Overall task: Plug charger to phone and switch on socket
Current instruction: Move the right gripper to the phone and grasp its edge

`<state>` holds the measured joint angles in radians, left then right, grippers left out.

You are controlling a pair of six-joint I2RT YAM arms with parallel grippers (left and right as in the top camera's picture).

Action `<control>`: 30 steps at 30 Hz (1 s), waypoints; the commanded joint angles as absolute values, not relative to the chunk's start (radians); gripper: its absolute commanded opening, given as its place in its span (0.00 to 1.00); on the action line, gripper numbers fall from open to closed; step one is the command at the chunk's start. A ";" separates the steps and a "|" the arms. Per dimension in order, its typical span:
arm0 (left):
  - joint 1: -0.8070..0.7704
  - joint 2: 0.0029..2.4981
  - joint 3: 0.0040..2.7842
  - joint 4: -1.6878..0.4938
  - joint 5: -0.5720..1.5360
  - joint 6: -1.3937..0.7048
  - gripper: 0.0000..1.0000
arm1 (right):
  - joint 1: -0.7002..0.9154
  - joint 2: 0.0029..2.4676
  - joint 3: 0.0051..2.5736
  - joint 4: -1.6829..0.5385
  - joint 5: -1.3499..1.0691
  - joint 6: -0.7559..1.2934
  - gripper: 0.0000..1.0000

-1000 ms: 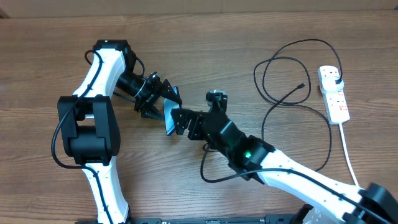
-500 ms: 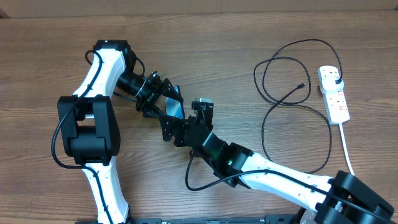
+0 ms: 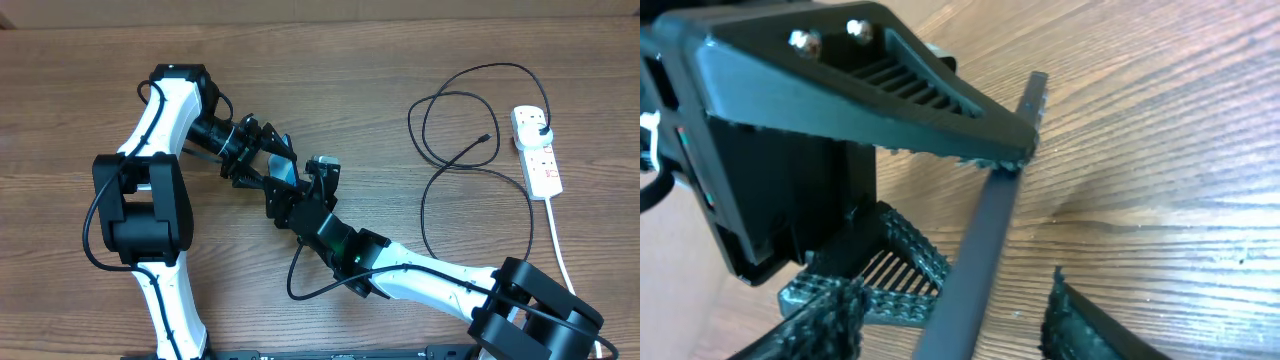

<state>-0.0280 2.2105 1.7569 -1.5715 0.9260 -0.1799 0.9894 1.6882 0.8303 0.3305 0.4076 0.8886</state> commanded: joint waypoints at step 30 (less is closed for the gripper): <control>-0.020 2.204 1.789 -1.514 0.914 -0.205 1.00 | 0.982 1.647 0.845 0.398 0.488 0.761 0.04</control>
<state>-0.0151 2.2105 1.7626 -1.5200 0.9459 -0.2070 0.9825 1.6974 0.8265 0.3790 0.4801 0.8536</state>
